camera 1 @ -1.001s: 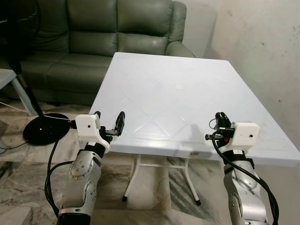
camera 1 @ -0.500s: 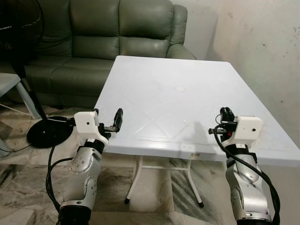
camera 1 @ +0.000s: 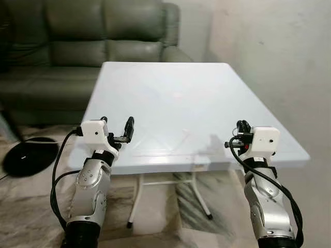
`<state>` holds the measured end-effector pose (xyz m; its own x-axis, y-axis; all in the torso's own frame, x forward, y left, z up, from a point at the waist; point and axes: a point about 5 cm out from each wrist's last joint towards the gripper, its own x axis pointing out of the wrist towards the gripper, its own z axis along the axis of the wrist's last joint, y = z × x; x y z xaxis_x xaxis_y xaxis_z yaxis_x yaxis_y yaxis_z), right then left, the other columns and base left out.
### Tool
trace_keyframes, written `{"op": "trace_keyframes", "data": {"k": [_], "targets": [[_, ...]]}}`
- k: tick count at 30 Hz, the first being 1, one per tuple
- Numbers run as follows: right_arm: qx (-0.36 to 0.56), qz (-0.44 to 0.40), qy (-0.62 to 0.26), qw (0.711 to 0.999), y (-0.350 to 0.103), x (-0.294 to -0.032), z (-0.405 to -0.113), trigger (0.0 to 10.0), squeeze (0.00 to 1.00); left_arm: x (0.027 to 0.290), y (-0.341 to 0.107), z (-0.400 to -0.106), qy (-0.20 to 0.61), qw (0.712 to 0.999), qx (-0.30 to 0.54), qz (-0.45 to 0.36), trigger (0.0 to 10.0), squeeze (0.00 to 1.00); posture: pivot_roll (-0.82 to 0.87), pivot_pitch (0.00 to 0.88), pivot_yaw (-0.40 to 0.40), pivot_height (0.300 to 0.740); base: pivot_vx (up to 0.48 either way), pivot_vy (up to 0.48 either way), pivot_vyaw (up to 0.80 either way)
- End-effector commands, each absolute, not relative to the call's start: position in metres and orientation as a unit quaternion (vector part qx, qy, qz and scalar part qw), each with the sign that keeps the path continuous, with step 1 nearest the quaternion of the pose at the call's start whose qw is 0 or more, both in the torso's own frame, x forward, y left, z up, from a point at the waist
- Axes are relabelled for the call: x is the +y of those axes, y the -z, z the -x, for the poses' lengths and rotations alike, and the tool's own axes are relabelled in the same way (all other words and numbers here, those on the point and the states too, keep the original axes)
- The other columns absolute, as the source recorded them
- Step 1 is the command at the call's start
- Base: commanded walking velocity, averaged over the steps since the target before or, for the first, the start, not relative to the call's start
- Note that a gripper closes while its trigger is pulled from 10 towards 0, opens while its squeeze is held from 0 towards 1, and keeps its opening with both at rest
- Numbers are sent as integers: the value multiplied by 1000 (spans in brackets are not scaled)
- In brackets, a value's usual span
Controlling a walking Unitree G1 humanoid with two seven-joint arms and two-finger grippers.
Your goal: Hang keys on a hook
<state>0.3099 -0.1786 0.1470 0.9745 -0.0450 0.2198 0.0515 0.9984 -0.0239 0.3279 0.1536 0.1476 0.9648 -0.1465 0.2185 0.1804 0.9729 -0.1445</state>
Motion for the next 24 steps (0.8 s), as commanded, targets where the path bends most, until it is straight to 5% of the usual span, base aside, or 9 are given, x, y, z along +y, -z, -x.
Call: {"op": "trace_keyframes", "data": {"k": [1, 11, 24], "targets": [[-114, 14, 24, 993, -151, -176, -312, 10000, 0, 152, -151, -330, 92, 987, -110, 68, 10000, 0, 35, 0, -56, 740, 0, 0, -788], [-114, 12, 20, 993, -151, -171, -312, 10000, 0, 148, -147, -328, 88, 988, -107, 72, 10000, 0, 37, 0, -59, 740, 0, -217, -788], [-112, 18, 19, 993, -151, -173, -312, 10000, 0, 150, -144, -330, 66, 989, -98, 86, 10000, 0, 35, 0, -60, 740, 0, 0, -788]]}}
